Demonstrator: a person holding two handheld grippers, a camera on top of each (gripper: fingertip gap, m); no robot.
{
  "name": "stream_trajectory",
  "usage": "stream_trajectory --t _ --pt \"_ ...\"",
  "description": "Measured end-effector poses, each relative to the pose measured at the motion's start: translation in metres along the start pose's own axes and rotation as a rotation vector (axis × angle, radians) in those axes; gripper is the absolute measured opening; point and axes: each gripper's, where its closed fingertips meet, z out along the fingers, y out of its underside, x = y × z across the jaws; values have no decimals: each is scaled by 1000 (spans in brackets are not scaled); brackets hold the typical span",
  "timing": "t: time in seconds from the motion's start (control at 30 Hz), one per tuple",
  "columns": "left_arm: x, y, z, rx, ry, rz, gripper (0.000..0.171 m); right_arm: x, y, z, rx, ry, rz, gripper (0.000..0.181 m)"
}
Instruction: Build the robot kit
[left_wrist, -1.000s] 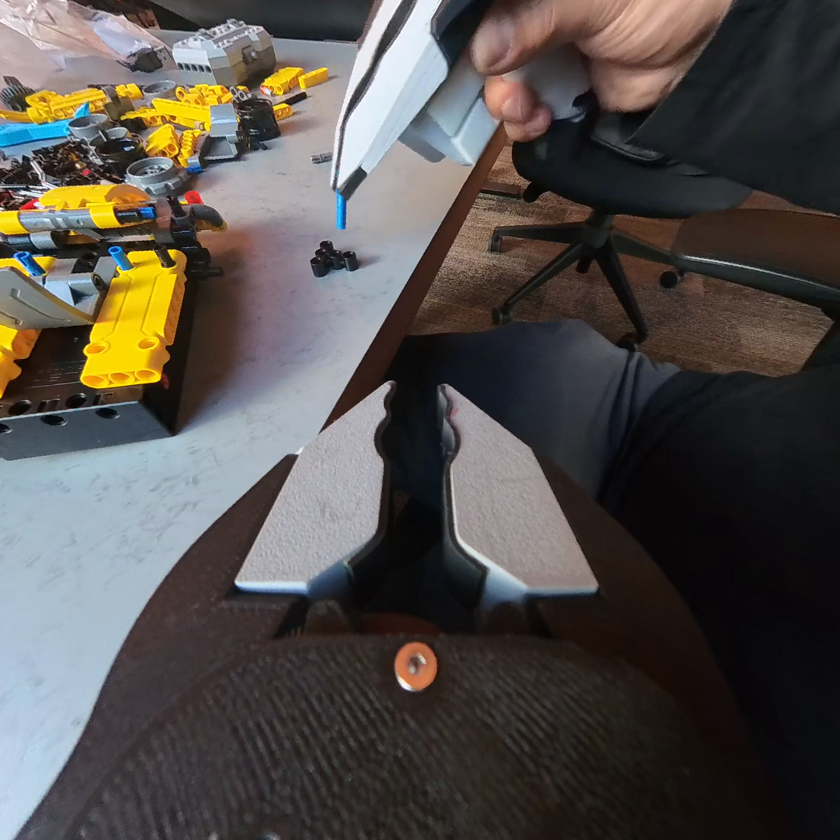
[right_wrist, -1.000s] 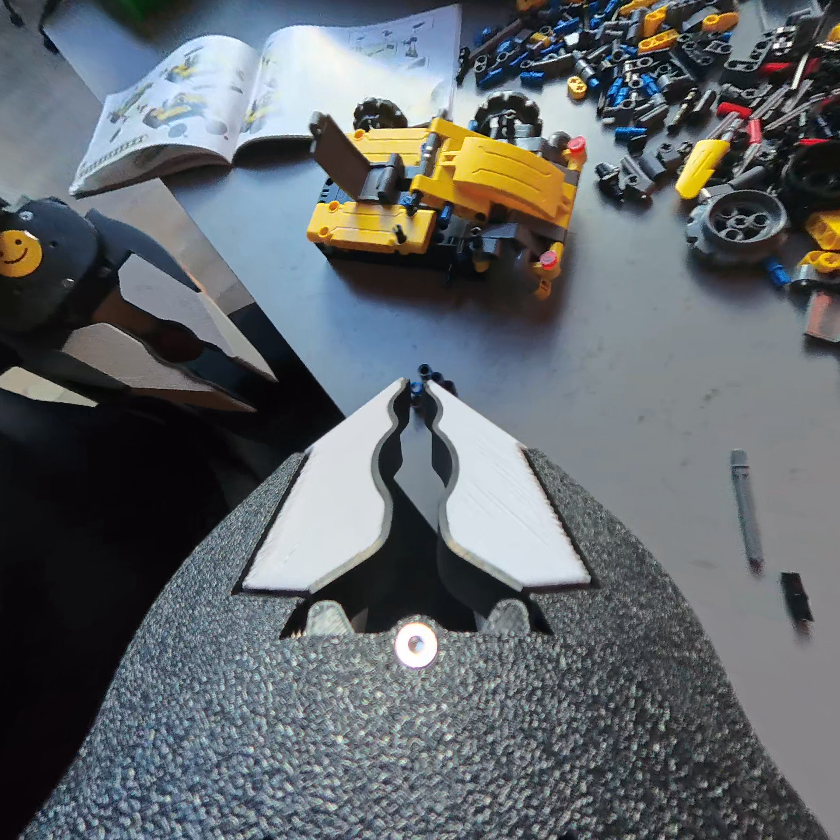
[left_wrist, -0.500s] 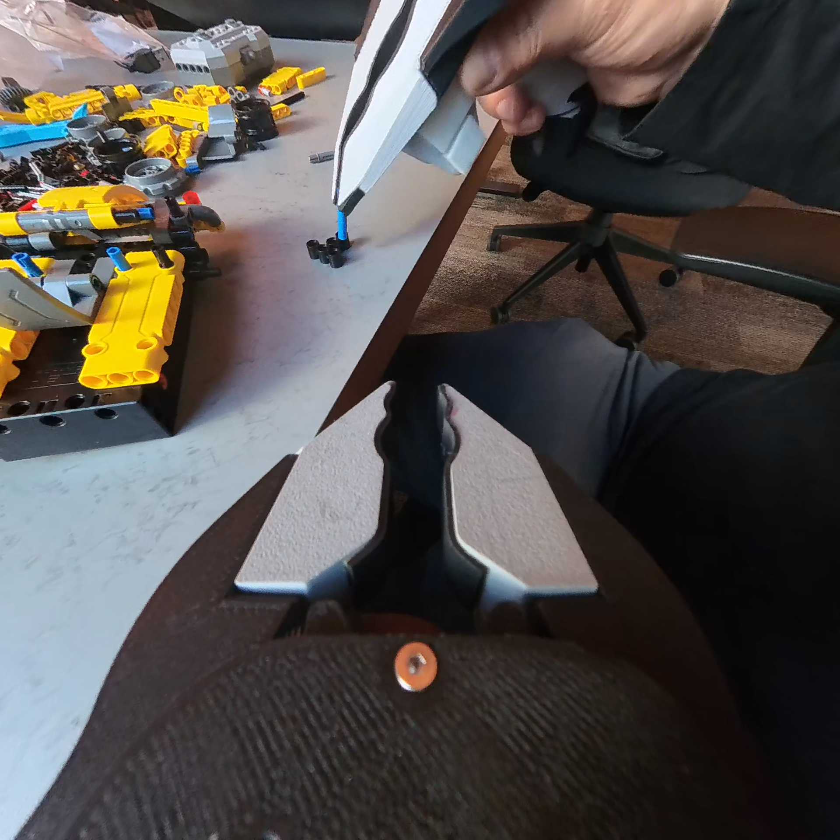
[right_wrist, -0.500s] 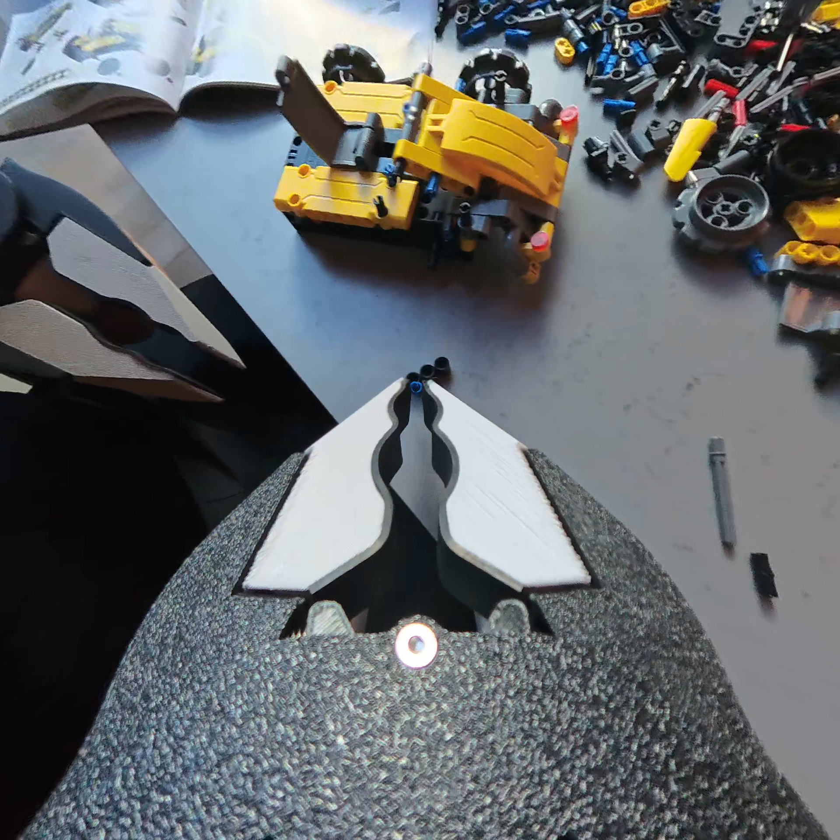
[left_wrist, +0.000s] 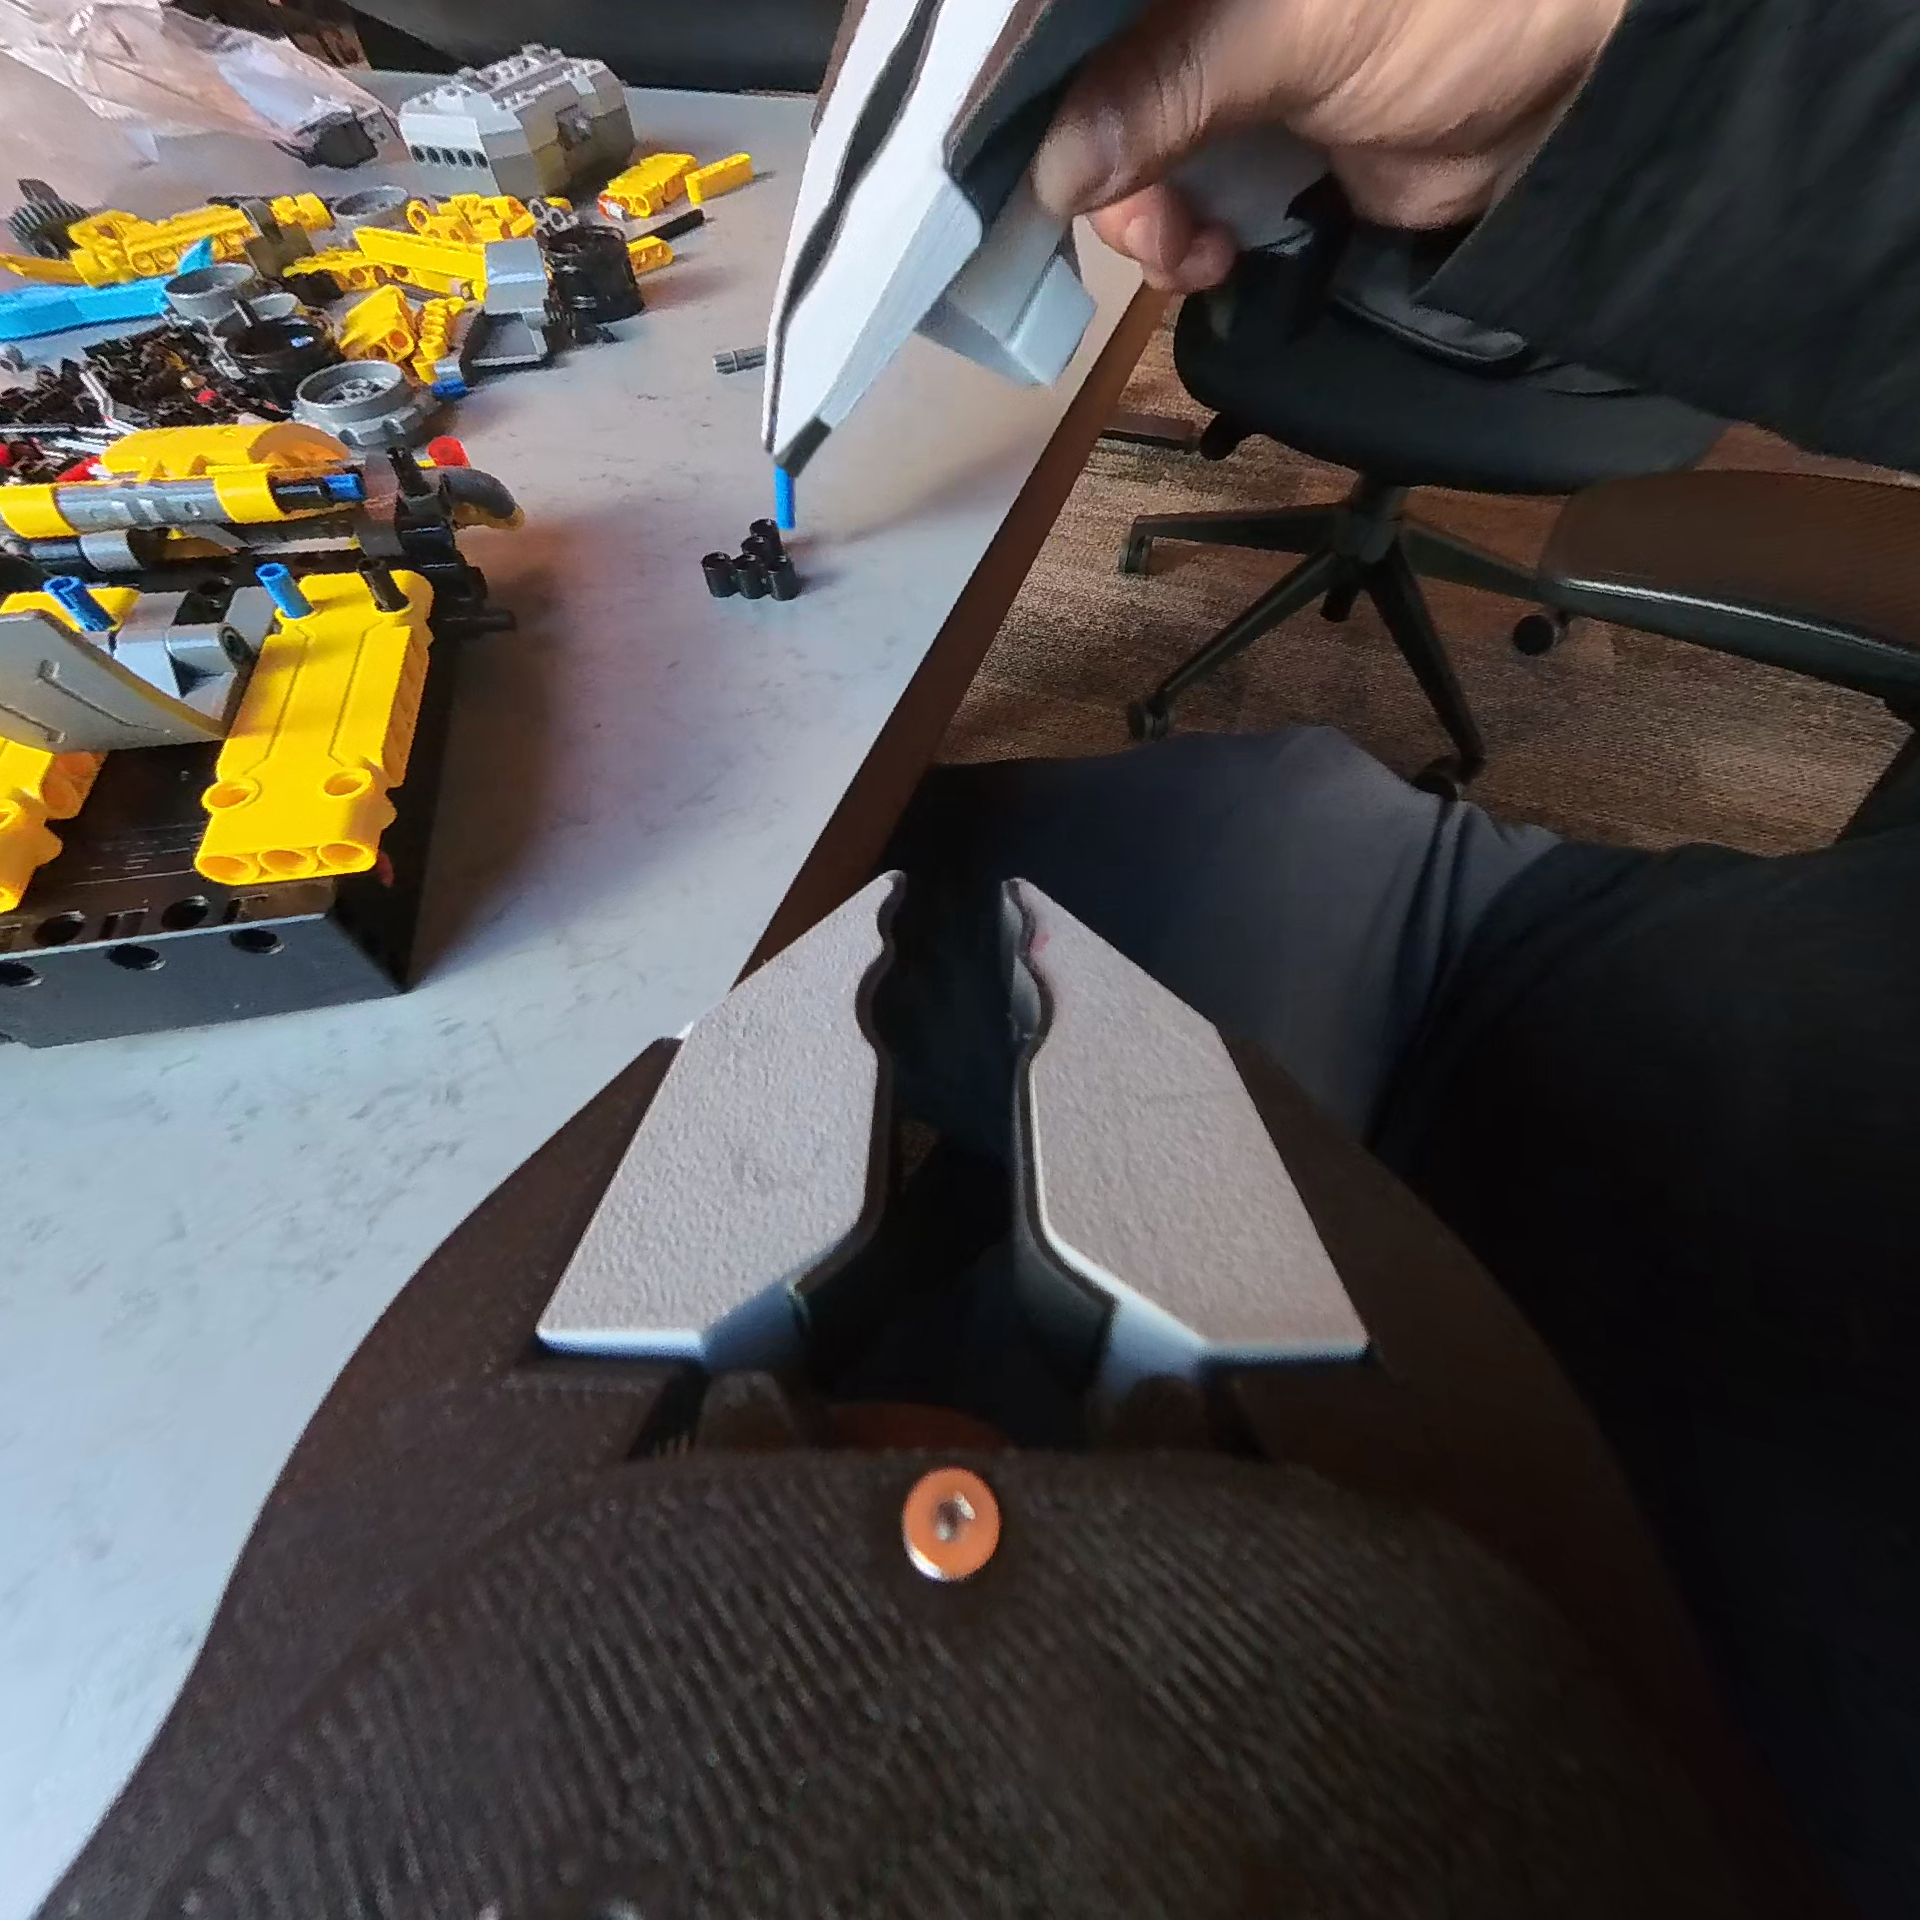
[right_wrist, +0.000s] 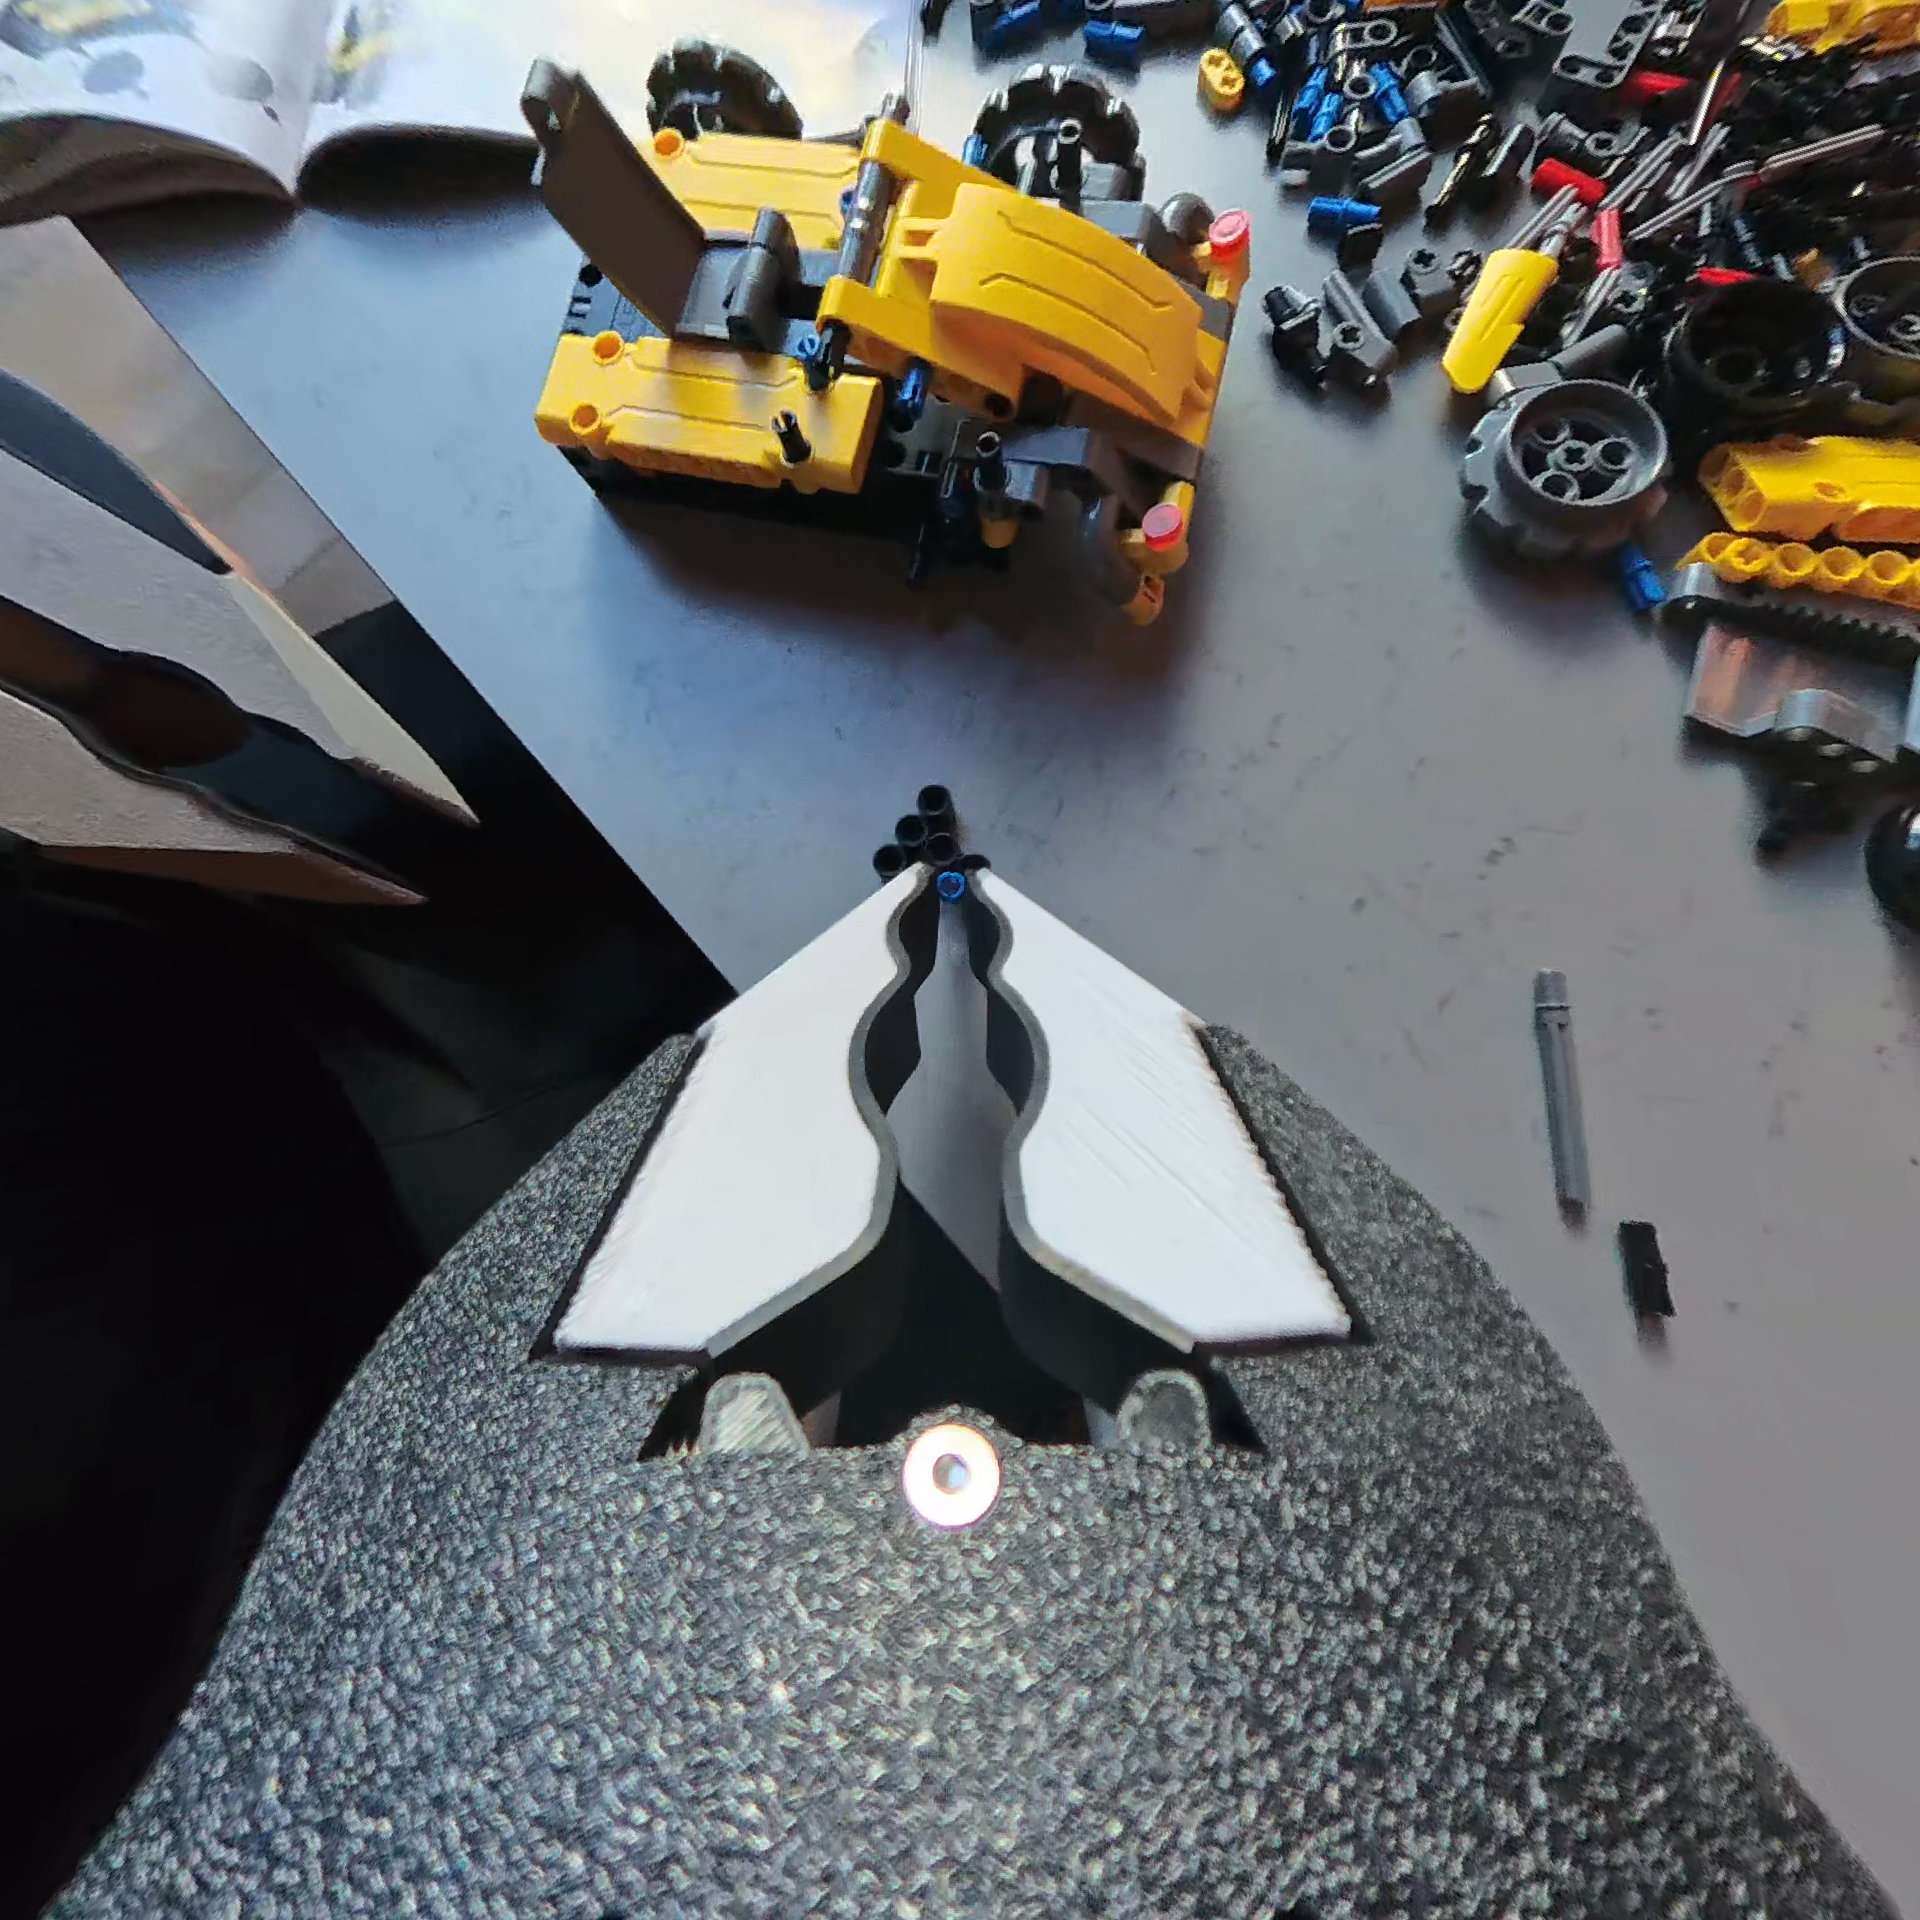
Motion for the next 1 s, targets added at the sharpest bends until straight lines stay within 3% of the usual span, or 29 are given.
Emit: stream_trajectory --t 0.73,0.9,1.0 --pt "-2 0 3 1 -5 -5 15 8 -13 -18 145 -76 76 4" --pt "-7 -18 -4 94 -30 -5 46 7 -17 -19 170 -135 92 4" --pt "-17 -40 -7 155 -80 -12 52 2 -20 -17 180 -175 77 4"
